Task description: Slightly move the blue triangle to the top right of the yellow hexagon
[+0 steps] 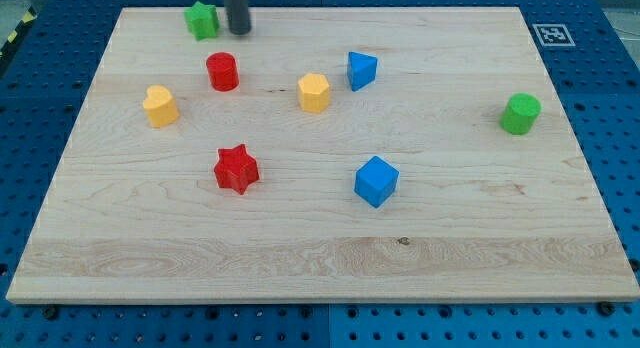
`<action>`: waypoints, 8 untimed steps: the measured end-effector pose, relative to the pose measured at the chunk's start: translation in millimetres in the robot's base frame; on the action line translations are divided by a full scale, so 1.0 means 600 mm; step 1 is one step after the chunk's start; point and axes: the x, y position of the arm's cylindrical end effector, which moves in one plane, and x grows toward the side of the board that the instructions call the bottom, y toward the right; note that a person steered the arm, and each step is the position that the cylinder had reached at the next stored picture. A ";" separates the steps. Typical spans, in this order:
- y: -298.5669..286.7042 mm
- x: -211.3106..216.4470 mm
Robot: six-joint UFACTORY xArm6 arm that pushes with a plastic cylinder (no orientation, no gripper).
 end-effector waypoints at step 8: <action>0.356 0.120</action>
